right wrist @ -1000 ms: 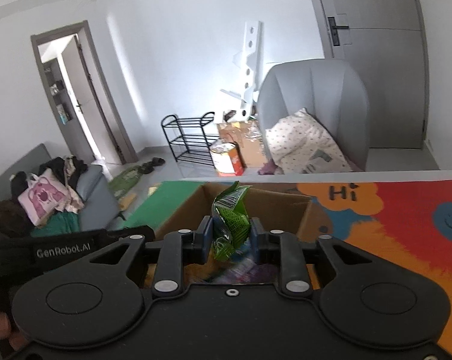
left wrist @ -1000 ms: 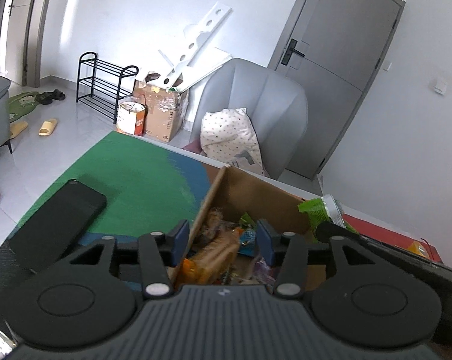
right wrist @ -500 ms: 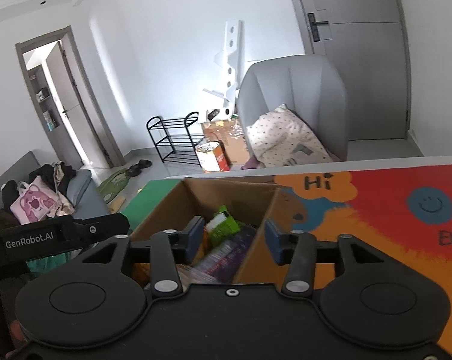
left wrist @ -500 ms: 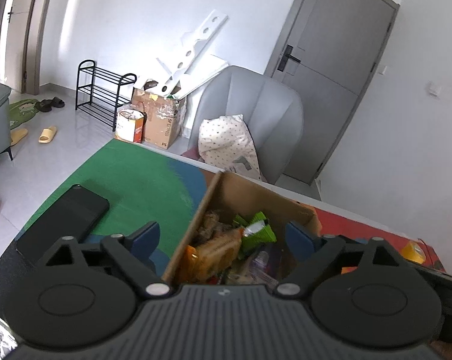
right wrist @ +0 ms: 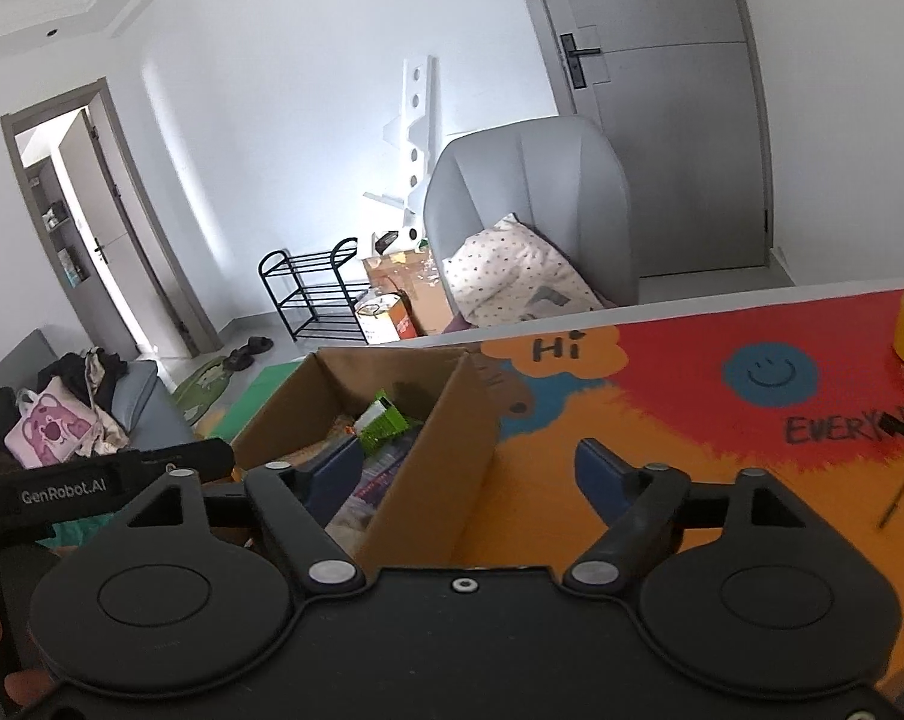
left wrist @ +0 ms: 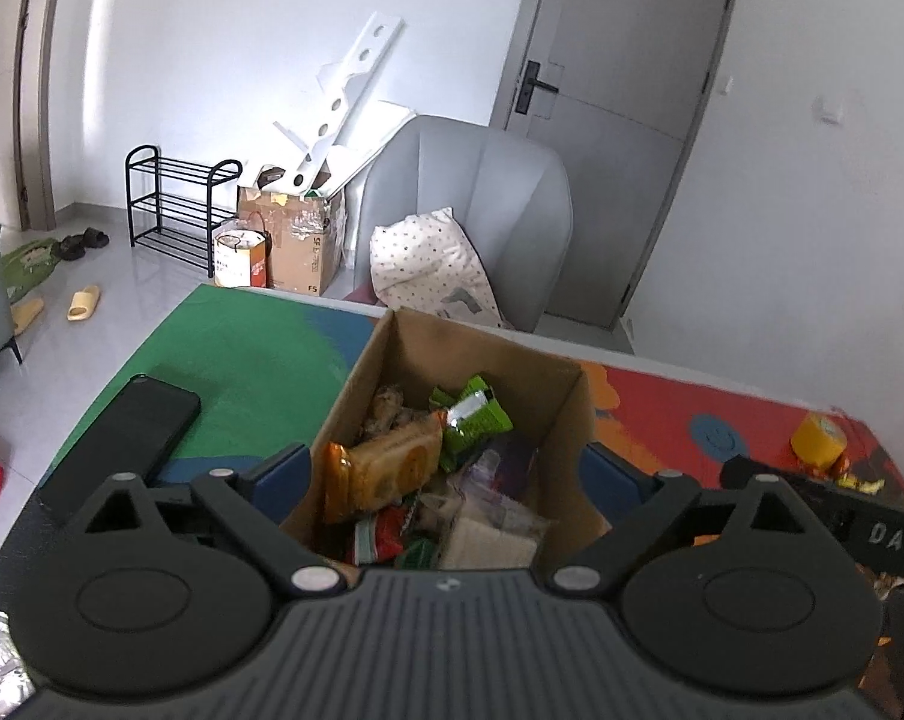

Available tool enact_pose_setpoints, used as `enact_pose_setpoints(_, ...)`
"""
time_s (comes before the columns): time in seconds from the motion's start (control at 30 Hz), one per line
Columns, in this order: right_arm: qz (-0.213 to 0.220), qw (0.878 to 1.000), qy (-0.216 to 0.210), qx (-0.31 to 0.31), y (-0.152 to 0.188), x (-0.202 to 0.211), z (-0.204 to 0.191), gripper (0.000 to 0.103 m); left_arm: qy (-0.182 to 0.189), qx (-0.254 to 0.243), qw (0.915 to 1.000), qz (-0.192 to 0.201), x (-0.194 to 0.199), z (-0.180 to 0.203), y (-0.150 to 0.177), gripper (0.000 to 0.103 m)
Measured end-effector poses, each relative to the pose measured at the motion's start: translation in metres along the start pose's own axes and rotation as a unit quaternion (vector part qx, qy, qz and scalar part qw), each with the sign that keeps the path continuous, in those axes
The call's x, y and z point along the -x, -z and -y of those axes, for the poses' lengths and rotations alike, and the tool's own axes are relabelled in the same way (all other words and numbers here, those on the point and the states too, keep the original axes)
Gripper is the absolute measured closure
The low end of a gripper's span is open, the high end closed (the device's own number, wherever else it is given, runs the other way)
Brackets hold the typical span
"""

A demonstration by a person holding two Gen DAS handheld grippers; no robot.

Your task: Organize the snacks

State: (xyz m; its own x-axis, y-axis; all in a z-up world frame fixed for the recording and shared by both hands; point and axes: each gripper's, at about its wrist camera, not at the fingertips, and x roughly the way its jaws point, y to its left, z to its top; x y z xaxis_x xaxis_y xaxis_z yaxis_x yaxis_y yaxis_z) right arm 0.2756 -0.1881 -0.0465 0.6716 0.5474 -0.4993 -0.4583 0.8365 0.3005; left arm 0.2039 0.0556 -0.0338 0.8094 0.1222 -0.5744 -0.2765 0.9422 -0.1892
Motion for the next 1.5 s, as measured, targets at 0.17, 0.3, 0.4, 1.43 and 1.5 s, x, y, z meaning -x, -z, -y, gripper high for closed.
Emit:
enact_pose_setpoints(0.17,0.011,1.000,0.007,-0.012,0.009,0.014,0.007,0.005,0.000,-0.022,0.9997,-0.007,0.006,0.011,0.009,0.005)
enact_pose_setpoints(0.3,0.016,1.000,0.016,-0.020,0.014,0.025,0.014,0.000,-0.004,-0.038,0.9992,-0.014,0.013,0.018,0.017,0.001)
enact_pose_setpoints(0.4,0.018,0.999,0.024,-0.023,0.019,0.034,0.018,0.000,-0.007,-0.046,0.9987,-0.018,0.019,0.023,0.022,0.000)
enact_pose_setpoints(1.43,0.041,0.997,0.066,0.001,0.043,0.154,-0.008,0.000,0.009,-0.124,0.9922,0.010,0.124,0.035,0.053,0.000)
enact_pose_setpoints(1.5,0.044,0.997,0.069,-0.004,0.042,0.158,-0.006,0.000,0.012,-0.129,0.9915,0.006,0.124,0.036,0.054,0.000)
